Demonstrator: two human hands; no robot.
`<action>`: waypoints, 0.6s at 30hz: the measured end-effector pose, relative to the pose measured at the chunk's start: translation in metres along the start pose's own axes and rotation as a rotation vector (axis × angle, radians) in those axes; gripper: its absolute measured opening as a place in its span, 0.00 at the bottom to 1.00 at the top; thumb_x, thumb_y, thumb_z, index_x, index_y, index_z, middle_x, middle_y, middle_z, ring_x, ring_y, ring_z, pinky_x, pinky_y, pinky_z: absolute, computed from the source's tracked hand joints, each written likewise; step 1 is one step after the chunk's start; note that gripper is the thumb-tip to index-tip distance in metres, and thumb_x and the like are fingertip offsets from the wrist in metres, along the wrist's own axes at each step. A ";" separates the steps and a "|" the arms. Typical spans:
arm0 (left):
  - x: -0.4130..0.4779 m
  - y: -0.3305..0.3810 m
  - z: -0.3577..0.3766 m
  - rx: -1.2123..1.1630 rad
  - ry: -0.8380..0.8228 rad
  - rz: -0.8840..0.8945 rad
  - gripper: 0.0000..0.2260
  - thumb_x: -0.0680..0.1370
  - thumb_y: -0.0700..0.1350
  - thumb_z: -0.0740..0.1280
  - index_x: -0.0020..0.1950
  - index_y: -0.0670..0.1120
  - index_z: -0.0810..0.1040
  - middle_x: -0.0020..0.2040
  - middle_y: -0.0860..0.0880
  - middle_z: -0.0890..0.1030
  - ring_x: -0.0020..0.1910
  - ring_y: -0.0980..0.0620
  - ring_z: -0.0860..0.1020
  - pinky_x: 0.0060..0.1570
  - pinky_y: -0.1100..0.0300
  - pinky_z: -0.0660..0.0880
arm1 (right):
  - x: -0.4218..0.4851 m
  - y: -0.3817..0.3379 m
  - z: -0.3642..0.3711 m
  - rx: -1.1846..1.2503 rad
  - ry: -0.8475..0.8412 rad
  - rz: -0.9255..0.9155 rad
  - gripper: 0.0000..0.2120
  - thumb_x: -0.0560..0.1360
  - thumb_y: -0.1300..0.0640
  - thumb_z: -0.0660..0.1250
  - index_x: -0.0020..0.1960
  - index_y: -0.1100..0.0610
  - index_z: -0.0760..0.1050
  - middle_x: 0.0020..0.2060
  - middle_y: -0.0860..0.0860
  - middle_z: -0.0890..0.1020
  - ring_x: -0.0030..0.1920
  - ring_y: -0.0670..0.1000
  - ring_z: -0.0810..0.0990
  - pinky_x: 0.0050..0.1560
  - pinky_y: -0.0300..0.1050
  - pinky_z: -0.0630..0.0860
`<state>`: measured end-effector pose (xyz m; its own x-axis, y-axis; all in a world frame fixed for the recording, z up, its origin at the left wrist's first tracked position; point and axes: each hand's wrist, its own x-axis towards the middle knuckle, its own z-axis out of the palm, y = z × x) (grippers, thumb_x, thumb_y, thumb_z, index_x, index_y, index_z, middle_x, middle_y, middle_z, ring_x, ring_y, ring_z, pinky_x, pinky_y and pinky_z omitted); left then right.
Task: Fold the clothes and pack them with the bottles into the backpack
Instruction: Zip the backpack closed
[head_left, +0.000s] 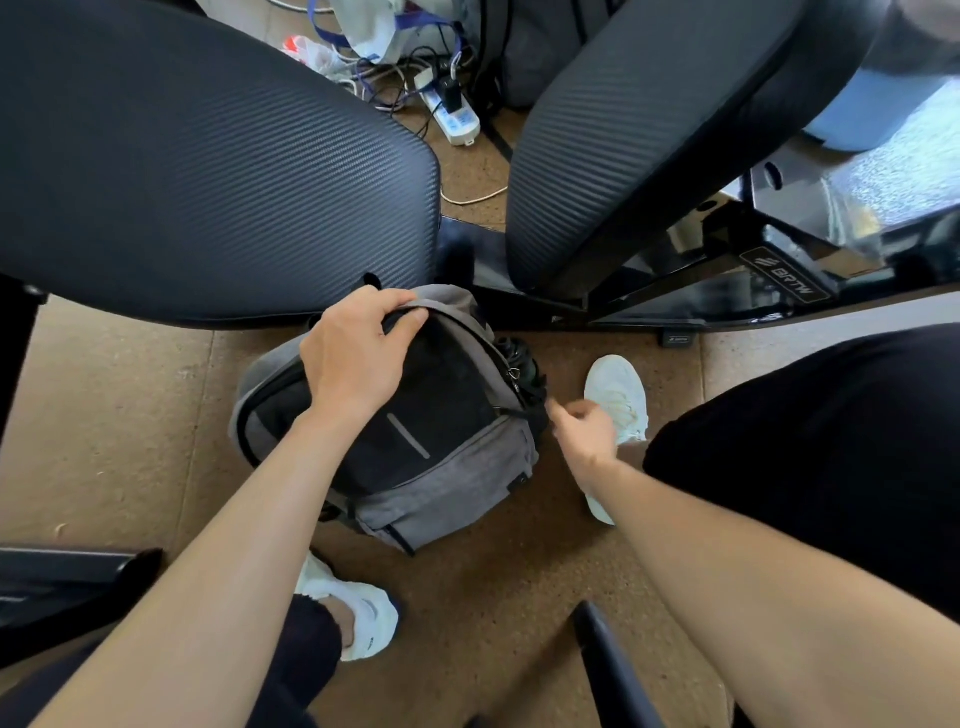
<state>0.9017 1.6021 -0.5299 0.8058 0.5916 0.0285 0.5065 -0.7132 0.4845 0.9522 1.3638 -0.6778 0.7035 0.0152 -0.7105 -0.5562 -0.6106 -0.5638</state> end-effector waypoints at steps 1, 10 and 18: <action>0.000 -0.001 0.000 -0.006 0.000 0.005 0.12 0.80 0.56 0.68 0.61 0.54 0.84 0.50 0.53 0.83 0.50 0.50 0.79 0.43 0.56 0.68 | -0.006 0.008 -0.001 -0.099 0.033 -0.010 0.11 0.76 0.45 0.69 0.50 0.52 0.78 0.45 0.52 0.83 0.50 0.57 0.82 0.50 0.48 0.77; 0.001 -0.005 0.000 -0.023 -0.043 0.027 0.11 0.80 0.54 0.69 0.61 0.54 0.84 0.51 0.53 0.83 0.45 0.55 0.75 0.44 0.56 0.69 | -0.005 -0.005 0.030 -0.517 -0.193 -0.545 0.21 0.79 0.55 0.69 0.71 0.52 0.74 0.67 0.52 0.76 0.68 0.57 0.71 0.68 0.55 0.72; 0.004 -0.008 -0.003 -0.031 -0.083 0.023 0.13 0.79 0.55 0.71 0.61 0.53 0.84 0.54 0.54 0.84 0.52 0.52 0.79 0.48 0.56 0.72 | 0.005 -0.019 0.035 -0.281 -0.341 -0.189 0.13 0.85 0.48 0.60 0.61 0.56 0.75 0.57 0.57 0.78 0.64 0.60 0.73 0.65 0.61 0.70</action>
<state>0.8995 1.6112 -0.5306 0.8405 0.5409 -0.0318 0.4788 -0.7139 0.5110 0.9508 1.4029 -0.6854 0.5691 0.3770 -0.7308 -0.2585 -0.7616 -0.5942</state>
